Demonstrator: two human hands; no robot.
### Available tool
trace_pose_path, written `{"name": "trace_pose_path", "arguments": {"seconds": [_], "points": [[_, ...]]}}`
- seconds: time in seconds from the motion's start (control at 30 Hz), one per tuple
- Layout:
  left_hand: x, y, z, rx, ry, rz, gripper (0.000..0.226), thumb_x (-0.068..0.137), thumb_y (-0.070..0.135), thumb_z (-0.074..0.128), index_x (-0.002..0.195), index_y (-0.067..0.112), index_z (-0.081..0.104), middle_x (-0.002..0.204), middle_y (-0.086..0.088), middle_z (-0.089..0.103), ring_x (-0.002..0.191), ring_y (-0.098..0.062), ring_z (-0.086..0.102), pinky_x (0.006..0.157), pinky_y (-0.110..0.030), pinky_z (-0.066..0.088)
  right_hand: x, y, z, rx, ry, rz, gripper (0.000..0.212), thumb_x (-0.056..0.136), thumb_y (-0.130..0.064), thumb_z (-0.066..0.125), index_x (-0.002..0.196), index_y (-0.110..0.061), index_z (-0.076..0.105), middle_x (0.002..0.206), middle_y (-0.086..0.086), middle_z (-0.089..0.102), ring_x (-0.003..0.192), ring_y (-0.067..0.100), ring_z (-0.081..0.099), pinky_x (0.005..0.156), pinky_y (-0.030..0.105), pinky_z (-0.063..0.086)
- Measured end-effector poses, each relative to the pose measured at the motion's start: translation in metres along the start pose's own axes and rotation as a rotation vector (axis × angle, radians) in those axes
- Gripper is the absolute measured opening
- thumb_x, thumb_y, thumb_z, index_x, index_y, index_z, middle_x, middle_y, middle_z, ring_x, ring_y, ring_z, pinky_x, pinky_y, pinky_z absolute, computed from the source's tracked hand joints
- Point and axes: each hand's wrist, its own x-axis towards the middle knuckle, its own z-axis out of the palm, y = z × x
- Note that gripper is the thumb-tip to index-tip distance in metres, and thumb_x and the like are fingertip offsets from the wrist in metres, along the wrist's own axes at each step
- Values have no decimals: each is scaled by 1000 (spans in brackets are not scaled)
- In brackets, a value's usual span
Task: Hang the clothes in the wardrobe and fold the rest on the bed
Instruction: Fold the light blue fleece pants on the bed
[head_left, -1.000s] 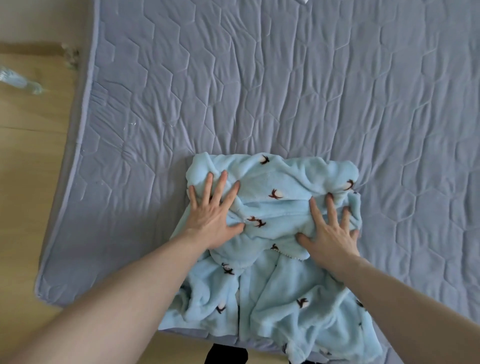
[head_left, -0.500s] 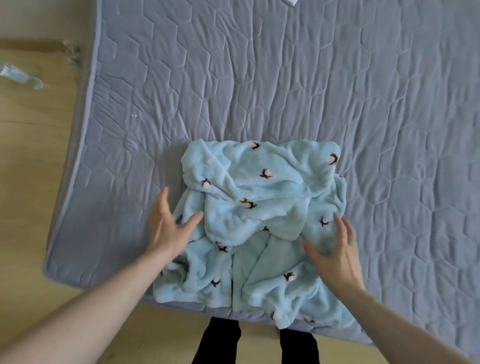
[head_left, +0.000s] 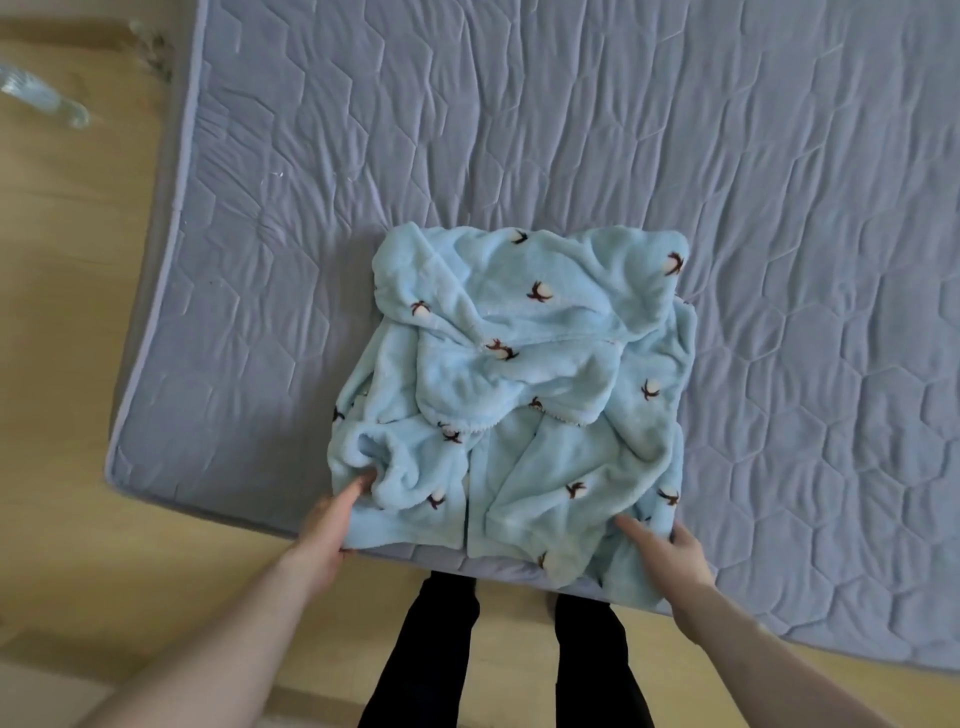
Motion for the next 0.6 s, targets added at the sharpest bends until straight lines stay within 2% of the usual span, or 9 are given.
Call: {"name": "trace_pose_path", "arguments": {"seconds": [0.03,0.07,0.17,0.23,0.3,0.4,0.5,0.6], "points": [[2,1,3,-35,17,8,94,45,70,80,122,19,71,111,-5,77,104,-27,71,93,-46,57,0,-1,2,29,-3,6,51,72,-56,87,114,-33,68,95,-13,76,88,10,72,60,23,54],[4,3,5,-62,20,14,92,45,66,82,122,17,71,110,-6,77,103,-27,73,93,-46,57,0,-3,4,68,-17,5,56,67,-58,90,113,-34,68,95,-12,78,91,13,73,65,28,58],[8,11,11,-138,-26,22,68,62,49,86,119,15,74,104,-9,79,94,-27,77,76,-39,61,2,-18,13,204,-87,-22,72,58,-57,96,119,-34,66,106,-10,79,98,17,77,86,43,63],[6,12,13,-169,-27,21,59,68,41,84,120,14,74,104,-10,79,93,-27,77,74,-39,60,2,-29,23,236,-79,-28,64,67,-49,95,121,-32,65,106,-7,79,96,17,77,80,39,63],[2,13,15,-161,32,32,50,74,38,82,118,16,74,99,-7,80,90,-26,78,69,-37,60,5,-37,31,193,6,3,48,79,-34,88,120,-25,65,102,0,77,92,21,74,75,34,59],[-13,15,21,-205,149,53,37,83,32,76,115,15,72,96,-7,79,84,-27,77,61,-35,59,0,-44,35,104,100,52,36,85,-22,74,119,-15,65,102,7,72,95,29,69,90,44,58],[-40,29,30,-207,319,132,50,85,28,75,128,12,54,119,-9,69,96,-30,68,82,-43,57,-20,-53,30,80,150,-1,40,84,-24,73,121,-17,59,104,3,70,98,28,66,92,46,56],[-70,58,30,-44,412,346,75,86,30,70,149,32,29,127,4,55,99,-25,56,85,-40,44,-43,-73,16,100,149,-101,56,85,-26,72,134,-29,44,114,-4,64,93,17,62,81,40,52]]}}
